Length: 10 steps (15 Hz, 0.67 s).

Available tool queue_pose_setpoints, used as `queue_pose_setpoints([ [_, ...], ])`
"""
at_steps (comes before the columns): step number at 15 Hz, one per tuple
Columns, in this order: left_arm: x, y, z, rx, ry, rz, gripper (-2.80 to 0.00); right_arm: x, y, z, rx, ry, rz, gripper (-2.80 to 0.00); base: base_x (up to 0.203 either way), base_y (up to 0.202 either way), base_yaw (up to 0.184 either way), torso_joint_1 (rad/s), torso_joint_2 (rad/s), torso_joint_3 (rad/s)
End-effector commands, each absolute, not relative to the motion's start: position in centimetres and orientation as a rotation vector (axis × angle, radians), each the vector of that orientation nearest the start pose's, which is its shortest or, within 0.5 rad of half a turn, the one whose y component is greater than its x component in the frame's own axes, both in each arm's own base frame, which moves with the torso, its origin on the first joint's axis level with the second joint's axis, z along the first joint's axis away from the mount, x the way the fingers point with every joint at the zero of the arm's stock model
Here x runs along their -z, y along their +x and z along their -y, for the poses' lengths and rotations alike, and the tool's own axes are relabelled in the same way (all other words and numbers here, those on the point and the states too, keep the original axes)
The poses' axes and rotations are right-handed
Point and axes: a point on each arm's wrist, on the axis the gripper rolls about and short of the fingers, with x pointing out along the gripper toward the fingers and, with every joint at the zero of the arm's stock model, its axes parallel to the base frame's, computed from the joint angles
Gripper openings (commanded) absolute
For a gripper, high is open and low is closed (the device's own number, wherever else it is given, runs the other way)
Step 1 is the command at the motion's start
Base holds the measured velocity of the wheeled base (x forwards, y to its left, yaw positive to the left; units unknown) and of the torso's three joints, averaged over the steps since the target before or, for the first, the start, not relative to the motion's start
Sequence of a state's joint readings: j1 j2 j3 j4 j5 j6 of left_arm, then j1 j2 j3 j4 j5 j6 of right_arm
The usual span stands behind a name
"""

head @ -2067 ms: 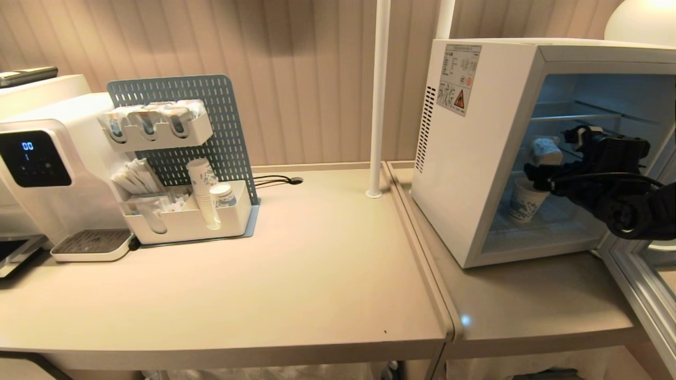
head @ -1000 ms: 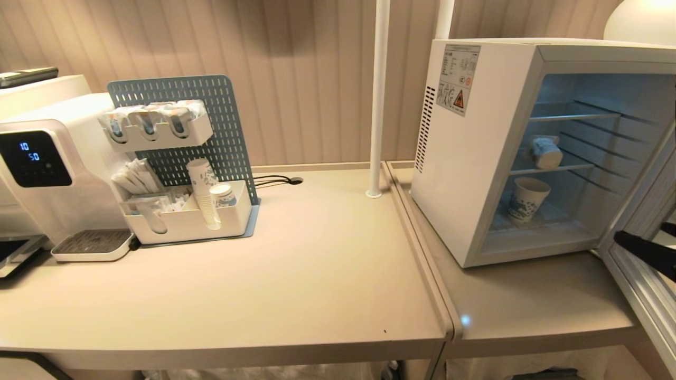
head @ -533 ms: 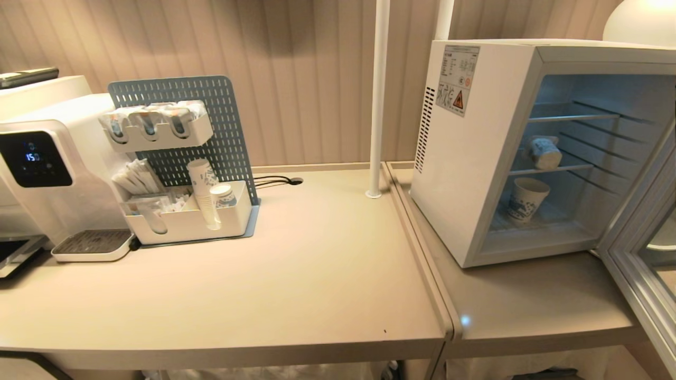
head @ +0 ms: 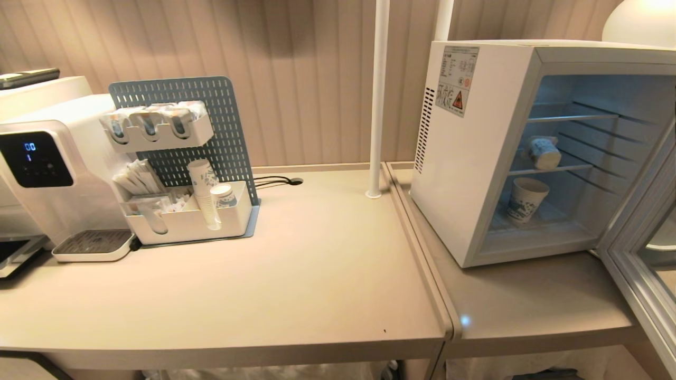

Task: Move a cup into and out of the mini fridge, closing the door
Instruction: Close the freezer door

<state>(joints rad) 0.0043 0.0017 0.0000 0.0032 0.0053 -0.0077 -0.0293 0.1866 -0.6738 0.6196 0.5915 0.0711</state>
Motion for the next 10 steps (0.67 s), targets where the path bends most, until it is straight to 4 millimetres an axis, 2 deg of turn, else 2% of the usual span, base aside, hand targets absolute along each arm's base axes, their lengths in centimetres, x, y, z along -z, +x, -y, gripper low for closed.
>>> queue_pose_setpoints([
  [1,-7.5,-2.3,0.0,-0.011,-0.009,-0.006,-2.8,-16.9,-10.5,-1.3,-0.532,0.069,-0.021,-2.8,0.0,0.0,0.0,0.0,0.0,0.0],
  [2,-7.5,-2.3,0.0,-0.011,-0.009,-0.006,-2.8,-16.4,-10.6,-1.1,-0.48,0.07,-0.017,-2.8,0.0,0.0,0.0,0.0,0.0,0.0],
  [4,-7.5,-2.3,0.0,-0.011,-0.009,-0.006,-2.8,-15.1,-8.9,-0.6,-0.267,0.084,-0.048,-2.8,0.0,0.0,0.0,0.0,0.0,0.0],
  [6,-7.5,-2.3,0.0,-0.011,-0.009,-0.006,-2.8,-12.7,-5.9,-0.4,-0.175,0.069,-0.036,-2.8,0.0,0.0,0.0,0.0,0.0,0.0],
  [8,-7.5,-2.3,0.0,-0.011,-0.009,-0.006,-2.8,-9.0,-3.2,-0.2,-0.098,0.014,-0.028,-2.8,0.0,0.0,0.0,0.0,0.0,0.0],
  [9,-7.5,-2.3,0.0,-0.011,-0.009,-0.006,-2.8,-7.5,-2.5,-0.2,-0.069,-0.008,-0.044,-2.8,0.0,0.0,0.0,0.0,0.0,0.0],
  [10,-7.5,-2.3,0.0,-0.011,-0.009,-0.006,-2.8,-6.9,-2.2,-0.1,-0.046,-0.036,-0.044,-2.8,0.0,0.0,0.0,0.0,0.0,0.0],
])
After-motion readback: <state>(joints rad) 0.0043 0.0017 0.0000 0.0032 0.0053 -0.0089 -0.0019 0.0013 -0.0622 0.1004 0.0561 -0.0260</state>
